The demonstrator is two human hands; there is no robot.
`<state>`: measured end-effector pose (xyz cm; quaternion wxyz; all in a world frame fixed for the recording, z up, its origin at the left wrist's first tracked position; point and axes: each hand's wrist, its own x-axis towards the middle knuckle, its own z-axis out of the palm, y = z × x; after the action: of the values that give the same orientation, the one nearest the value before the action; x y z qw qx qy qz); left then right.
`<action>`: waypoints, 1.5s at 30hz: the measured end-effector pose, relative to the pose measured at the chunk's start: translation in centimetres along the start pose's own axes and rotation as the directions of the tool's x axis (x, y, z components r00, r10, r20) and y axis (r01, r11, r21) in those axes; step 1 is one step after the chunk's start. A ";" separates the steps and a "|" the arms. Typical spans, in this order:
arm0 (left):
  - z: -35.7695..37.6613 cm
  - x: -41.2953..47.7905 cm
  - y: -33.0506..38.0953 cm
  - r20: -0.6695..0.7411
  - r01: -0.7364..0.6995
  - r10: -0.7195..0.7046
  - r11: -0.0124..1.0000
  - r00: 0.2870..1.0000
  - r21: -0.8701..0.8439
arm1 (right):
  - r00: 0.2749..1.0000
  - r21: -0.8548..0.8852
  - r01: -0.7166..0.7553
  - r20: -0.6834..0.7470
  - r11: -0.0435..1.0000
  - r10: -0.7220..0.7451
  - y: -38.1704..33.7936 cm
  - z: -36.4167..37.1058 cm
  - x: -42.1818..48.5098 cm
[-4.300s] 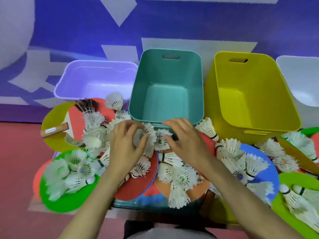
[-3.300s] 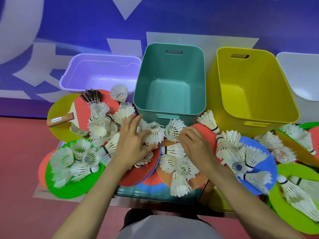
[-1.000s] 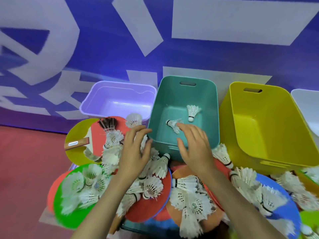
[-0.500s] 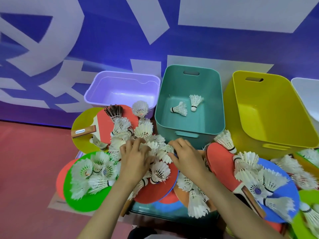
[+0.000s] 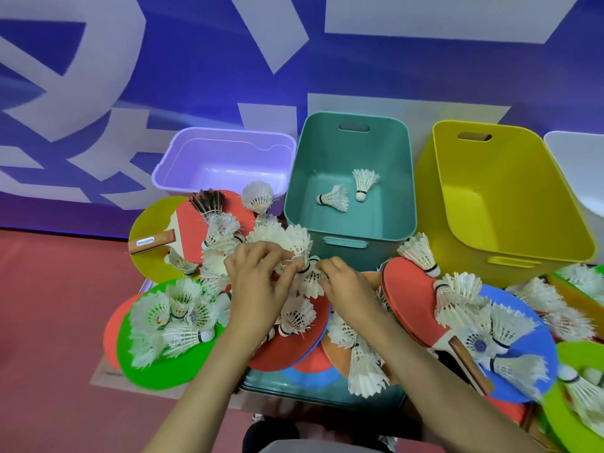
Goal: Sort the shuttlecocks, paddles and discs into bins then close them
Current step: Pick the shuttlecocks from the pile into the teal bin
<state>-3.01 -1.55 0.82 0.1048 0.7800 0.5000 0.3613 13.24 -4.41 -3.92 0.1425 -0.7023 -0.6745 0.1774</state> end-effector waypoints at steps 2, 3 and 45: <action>-0.1 0.0 0.5 -0.024 -0.020 0.019 0.999 1.000 -0.050 | 0.997 0.052 0.000 -0.082 0.999 0.004 0.2 -0.3 -0.2; -0.3 0.1 0.8 -0.036 -0.027 0.024 0.996 0.999 -0.083 | 0.993 0.073 0.004 -0.121 0.997 0.005 0.3 -0.7 -0.4; 18.1 22.3 -1.2 0.843 -0.159 -0.247 0.919 0.478 0.360 | 0.927 -0.399 -0.130 0.276 0.908 0.254 11.2 -9.2 22.9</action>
<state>13.57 21.66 -2.60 0.1969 0.8445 0.4571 -0.1981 27.92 18.23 -1.93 -0.1237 -0.7417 -0.6366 0.1711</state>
